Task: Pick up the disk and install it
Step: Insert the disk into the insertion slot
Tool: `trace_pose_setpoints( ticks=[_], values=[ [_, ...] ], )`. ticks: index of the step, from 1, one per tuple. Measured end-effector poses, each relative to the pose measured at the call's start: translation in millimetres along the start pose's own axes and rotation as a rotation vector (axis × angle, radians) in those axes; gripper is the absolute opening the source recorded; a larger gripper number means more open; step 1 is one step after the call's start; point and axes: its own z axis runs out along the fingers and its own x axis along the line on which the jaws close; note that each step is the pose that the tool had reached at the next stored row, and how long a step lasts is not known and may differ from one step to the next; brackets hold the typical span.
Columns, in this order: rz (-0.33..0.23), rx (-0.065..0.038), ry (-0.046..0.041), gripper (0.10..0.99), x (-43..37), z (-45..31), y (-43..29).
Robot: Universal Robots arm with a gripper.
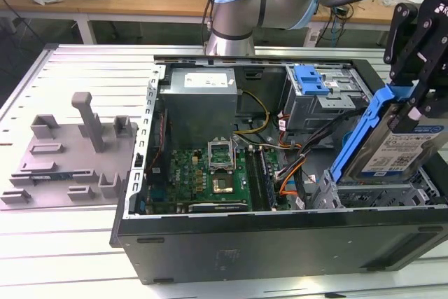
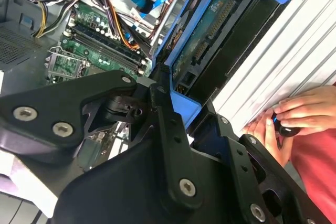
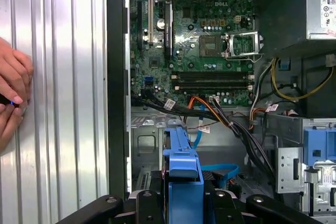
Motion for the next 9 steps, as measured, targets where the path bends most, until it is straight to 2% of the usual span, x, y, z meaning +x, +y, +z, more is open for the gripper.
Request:
trace_pose_setpoints(
  ticks=[9],
  values=[
    [0.0, 0.0, -0.0001, 0.369, 2.0, 11.9, 0.0]
  ],
)
